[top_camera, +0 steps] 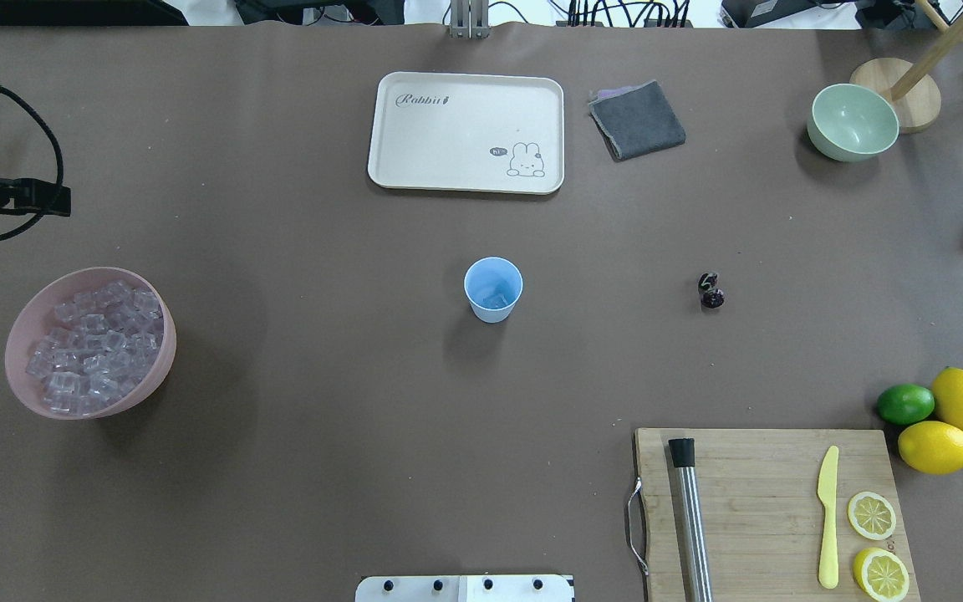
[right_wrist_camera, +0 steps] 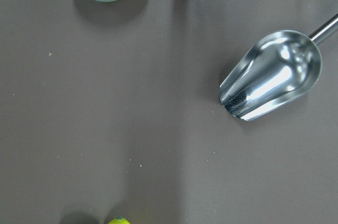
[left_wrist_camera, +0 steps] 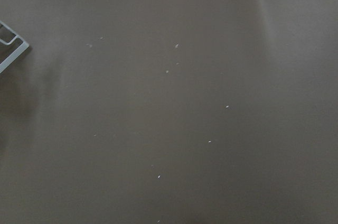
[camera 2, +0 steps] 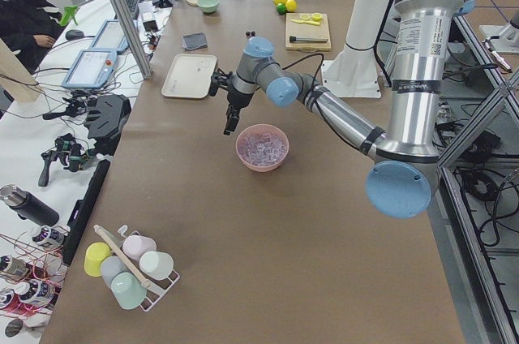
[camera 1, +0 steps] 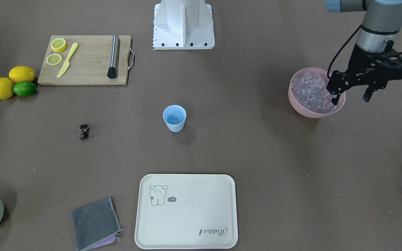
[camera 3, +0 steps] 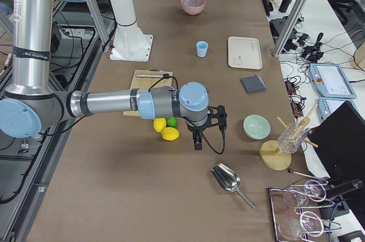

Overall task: Put ice and cherries in cup
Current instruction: 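Move the left gripper back over the pink bowl of ice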

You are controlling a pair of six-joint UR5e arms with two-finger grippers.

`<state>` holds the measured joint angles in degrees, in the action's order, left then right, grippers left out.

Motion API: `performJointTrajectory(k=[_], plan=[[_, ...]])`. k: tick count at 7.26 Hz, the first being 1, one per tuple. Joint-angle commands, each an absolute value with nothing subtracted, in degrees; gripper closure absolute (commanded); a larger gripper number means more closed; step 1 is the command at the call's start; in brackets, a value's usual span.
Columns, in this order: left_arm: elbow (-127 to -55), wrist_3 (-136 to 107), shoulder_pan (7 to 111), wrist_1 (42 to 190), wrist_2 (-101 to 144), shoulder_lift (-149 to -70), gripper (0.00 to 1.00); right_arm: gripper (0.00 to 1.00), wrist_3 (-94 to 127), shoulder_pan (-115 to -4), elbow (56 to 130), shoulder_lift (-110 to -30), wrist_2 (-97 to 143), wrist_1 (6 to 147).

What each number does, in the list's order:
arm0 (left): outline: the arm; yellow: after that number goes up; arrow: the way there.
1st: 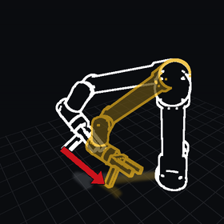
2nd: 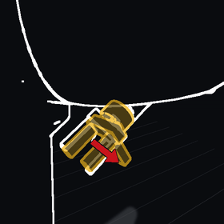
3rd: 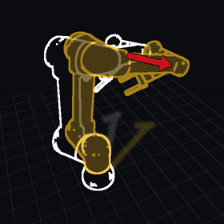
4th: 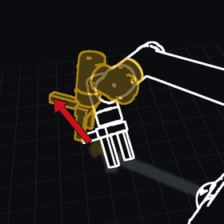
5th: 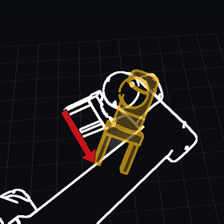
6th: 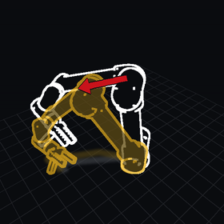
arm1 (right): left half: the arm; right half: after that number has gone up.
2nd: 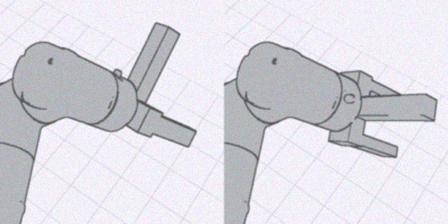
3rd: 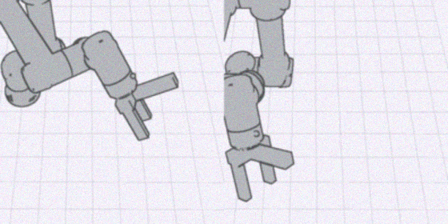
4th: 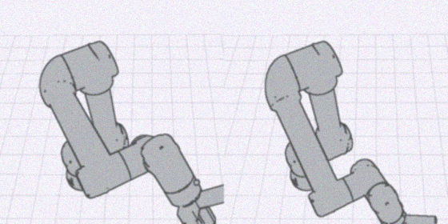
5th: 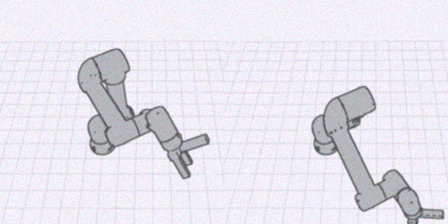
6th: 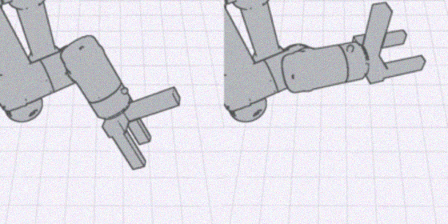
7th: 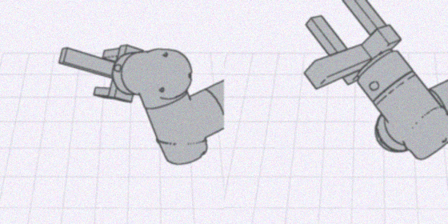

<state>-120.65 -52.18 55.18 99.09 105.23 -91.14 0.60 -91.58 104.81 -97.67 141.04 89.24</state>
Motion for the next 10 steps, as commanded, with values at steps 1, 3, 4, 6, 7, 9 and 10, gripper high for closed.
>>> performJointTrajectory(k=[1, 3, 4, 6, 7, 9, 10], plan=[[-120.9, -58.0, 54.8, 99.4, 108.9, -90.0, 0.03, 0.0, 0.2, -91.6, 103.7, -98.0, 141.8, 86.7], [-122.2, -59.4, 54.7, 99.3, 112.3, -90.4, 0.03, 0.0, 0.3, -91.6, 102.9, -98.1, 141.7, 86.2], [-121.5, -60.5, 54.7, 99.2, 112.6, -91.9, 0.03, 0.0, 0.4, -91.6, 103.1, -98.0, 141.7, 86.2], [-121.2, -61.6, 53.7, 99.2, 113.0, -90.7, 0.03, 0.0, 0.2, -91.6, 103.1, -98.2, 139.9, 86.3], [-121.0, -61.5, 53.2, 99.3, 113.9, -89.3, 0.03, 0.0, 0.1, -91.6, 103.3, -98.3, 137.7, 86.4], [-122.9, -61.4, 49.0, 99.7, 113.3, -85.1, 0.03, 0.0, -0.1, -89.2, 103.0, -99.1, 135.7, 87.0], [-122.3, -62.4, 44.5, 99.8, 109.4, -85.1, 0.03, 0.0, -0.1, -88.7, 103.0, -99.8, 135.4, 87.1]])
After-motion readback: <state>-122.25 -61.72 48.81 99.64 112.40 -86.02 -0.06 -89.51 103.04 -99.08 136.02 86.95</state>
